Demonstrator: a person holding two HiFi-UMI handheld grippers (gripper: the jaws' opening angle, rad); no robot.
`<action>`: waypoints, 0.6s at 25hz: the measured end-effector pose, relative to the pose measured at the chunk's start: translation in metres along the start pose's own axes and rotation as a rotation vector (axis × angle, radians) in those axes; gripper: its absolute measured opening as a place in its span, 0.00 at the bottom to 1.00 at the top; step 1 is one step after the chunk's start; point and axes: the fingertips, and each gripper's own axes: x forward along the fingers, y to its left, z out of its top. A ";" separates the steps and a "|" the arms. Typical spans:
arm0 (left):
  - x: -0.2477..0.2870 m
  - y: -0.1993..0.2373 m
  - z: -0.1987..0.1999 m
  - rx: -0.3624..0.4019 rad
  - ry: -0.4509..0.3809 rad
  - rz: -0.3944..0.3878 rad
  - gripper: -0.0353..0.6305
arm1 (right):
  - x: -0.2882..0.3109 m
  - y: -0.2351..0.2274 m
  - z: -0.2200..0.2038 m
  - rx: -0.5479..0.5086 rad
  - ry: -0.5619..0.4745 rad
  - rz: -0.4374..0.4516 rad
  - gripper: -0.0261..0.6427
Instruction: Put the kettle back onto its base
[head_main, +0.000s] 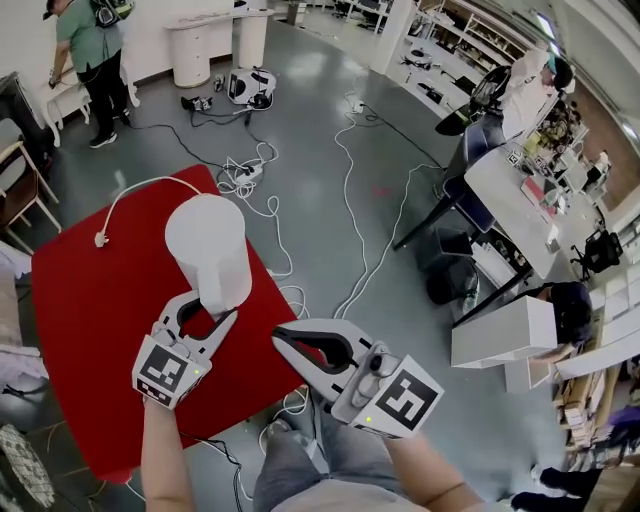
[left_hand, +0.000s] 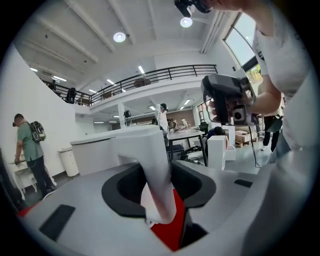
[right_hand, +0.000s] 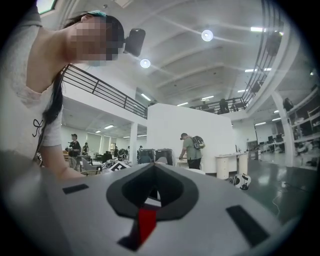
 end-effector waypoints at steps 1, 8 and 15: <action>-0.003 0.002 -0.001 -0.002 0.009 0.013 0.28 | 0.002 0.002 0.003 0.000 -0.005 0.008 0.05; -0.026 0.019 -0.011 -0.023 0.041 0.108 0.29 | 0.004 0.014 0.019 -0.007 -0.019 0.046 0.05; -0.053 0.031 -0.022 -0.120 0.009 0.159 0.30 | -0.003 0.026 0.027 -0.025 -0.017 0.052 0.05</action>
